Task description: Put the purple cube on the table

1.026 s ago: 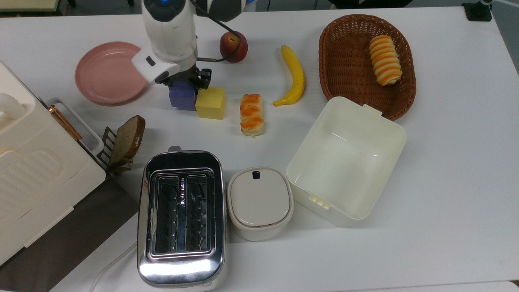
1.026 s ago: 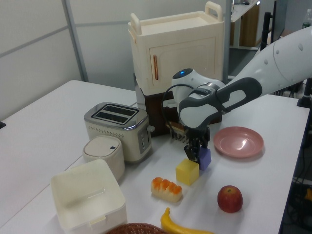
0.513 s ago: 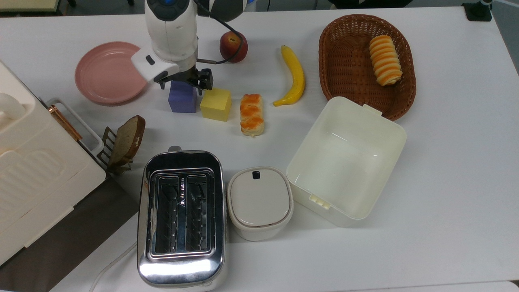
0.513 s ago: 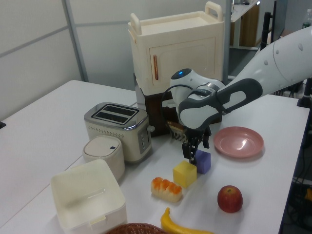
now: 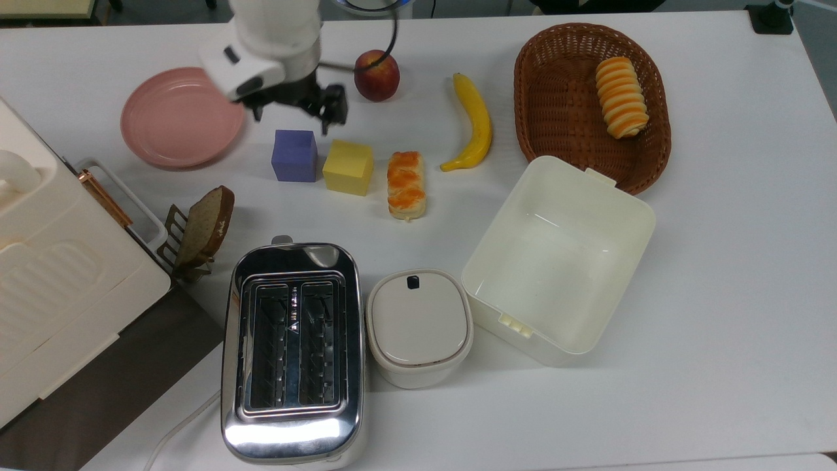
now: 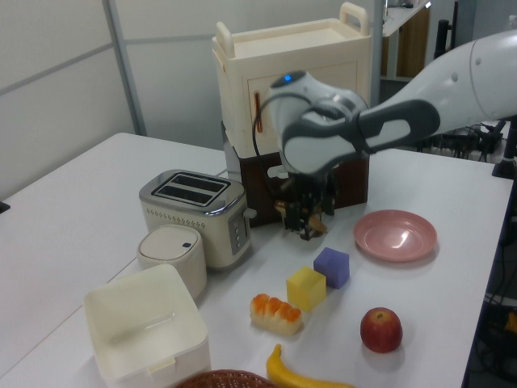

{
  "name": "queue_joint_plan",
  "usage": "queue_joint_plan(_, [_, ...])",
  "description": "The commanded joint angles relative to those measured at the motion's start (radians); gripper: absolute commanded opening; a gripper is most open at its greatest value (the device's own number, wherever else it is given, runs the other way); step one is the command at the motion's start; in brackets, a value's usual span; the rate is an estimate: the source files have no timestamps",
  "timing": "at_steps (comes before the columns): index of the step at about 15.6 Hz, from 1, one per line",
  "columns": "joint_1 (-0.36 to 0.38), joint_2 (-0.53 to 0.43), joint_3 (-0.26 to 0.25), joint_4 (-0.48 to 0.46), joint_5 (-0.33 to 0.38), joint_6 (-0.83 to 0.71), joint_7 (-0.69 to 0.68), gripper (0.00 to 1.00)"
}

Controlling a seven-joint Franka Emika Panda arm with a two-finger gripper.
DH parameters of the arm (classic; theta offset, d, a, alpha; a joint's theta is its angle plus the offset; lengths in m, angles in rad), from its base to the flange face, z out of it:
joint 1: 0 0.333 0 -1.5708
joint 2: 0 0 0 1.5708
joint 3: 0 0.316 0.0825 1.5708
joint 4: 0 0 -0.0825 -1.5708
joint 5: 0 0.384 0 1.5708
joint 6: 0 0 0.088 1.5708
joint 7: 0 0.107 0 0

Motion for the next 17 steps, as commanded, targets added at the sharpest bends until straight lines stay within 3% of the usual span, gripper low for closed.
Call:
queue_joint_plan(1, [-0.020,-0.034,0.093,0.158,0.001,-0.218,0.041,1.00])
queue_joint_plan(4, [-0.068,-0.074,0.195,0.197,0.017,-0.267,0.081,1.00])
queue_joint_plan(6, [-0.092,-0.102,0.226,0.203,0.049,-0.292,0.074,1.00])
queue_joint_plan(10, [-0.096,-0.125,0.224,0.202,0.087,-0.295,0.054,1.00])
queue_joint_plan(17, [-0.096,-0.135,0.221,0.200,0.093,-0.341,0.046,1.00])
